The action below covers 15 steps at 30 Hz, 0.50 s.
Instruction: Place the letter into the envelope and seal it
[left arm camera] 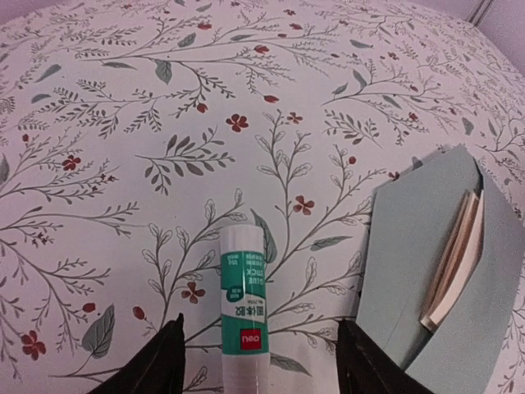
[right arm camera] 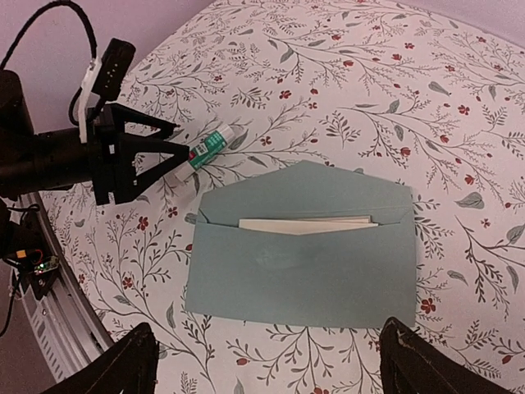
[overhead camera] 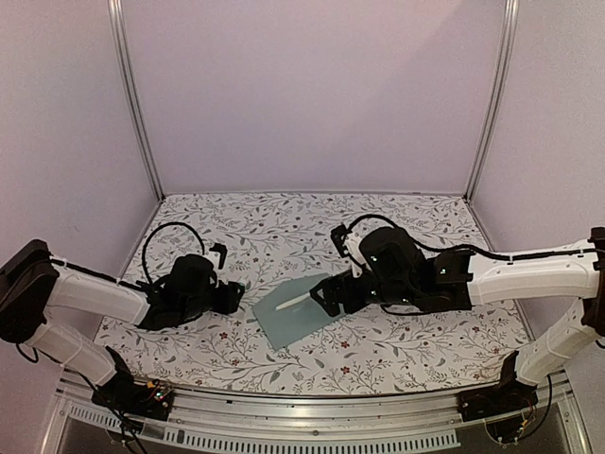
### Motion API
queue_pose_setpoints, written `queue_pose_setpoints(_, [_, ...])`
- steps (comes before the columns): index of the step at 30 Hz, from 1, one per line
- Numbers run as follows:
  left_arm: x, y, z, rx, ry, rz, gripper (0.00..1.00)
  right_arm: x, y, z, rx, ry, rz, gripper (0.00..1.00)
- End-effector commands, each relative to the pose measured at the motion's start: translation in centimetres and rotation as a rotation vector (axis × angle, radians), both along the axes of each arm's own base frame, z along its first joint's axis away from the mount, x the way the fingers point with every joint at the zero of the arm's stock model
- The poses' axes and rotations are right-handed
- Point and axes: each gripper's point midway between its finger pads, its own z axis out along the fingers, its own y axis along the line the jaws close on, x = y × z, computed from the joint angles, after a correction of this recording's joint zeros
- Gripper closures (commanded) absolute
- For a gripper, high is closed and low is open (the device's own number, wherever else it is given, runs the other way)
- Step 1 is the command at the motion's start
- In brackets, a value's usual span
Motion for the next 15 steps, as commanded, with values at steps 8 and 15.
queue_pose_setpoints(8, [-2.5, -3.5, 5.5, -0.141, -0.108, -0.102, 0.25, -0.1, 2.8, -5.3, 0.049, -0.018, 0.071, 0.45])
queue_pose_setpoints(15, [-1.4, -7.1, 5.4, -0.278, -0.012, -0.243, 0.43, 0.9, 5.0, -7.2, 0.077, -0.023, 0.081, 0.87])
